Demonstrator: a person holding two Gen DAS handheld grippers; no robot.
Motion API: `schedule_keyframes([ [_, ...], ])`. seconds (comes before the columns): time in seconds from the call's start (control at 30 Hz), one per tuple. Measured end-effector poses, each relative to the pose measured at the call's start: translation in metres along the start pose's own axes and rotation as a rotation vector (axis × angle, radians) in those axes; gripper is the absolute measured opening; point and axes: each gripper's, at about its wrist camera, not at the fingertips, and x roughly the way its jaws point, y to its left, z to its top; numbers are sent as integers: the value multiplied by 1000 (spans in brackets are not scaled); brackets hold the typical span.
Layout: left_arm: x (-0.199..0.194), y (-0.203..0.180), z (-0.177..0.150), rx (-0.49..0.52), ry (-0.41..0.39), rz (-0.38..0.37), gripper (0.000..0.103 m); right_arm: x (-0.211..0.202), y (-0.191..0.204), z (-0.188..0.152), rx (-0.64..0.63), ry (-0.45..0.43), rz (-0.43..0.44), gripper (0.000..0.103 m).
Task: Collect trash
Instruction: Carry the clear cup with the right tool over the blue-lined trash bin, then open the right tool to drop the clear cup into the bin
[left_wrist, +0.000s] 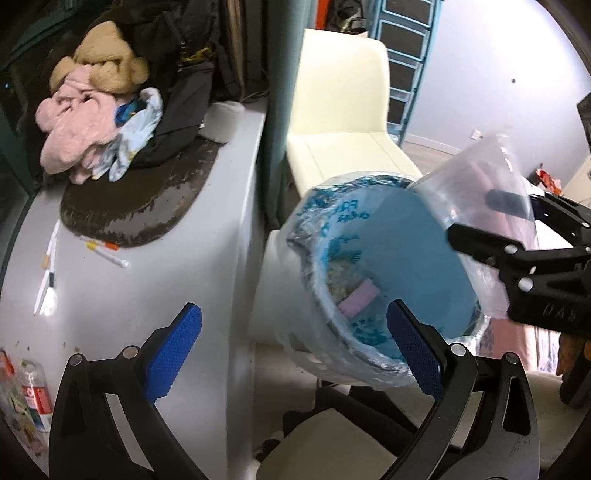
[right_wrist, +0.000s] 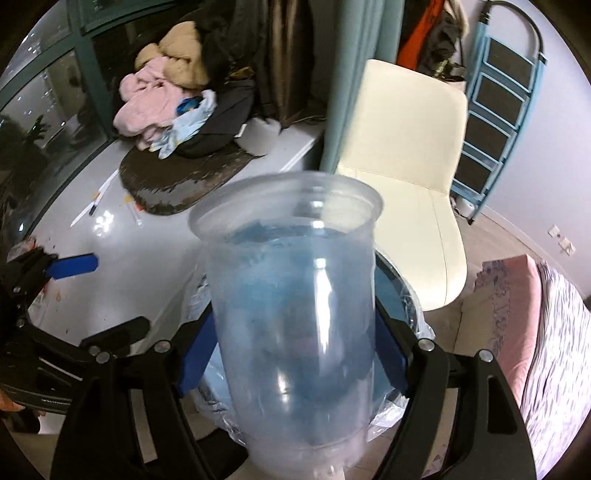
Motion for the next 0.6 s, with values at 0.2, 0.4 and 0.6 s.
schedule_keyframes([
  [0.2,-5,14,-3,-30,-8,42,97,0,7,4,-20,-15,-59,78],
  [0.4,-4,18,-6,-39,1,19,97,2,10,4,-29,-13,-76,80],
  [0.6,-5,16,-6,-27,-3,3,97,-8,3,4,21,-71,-67,86],
])
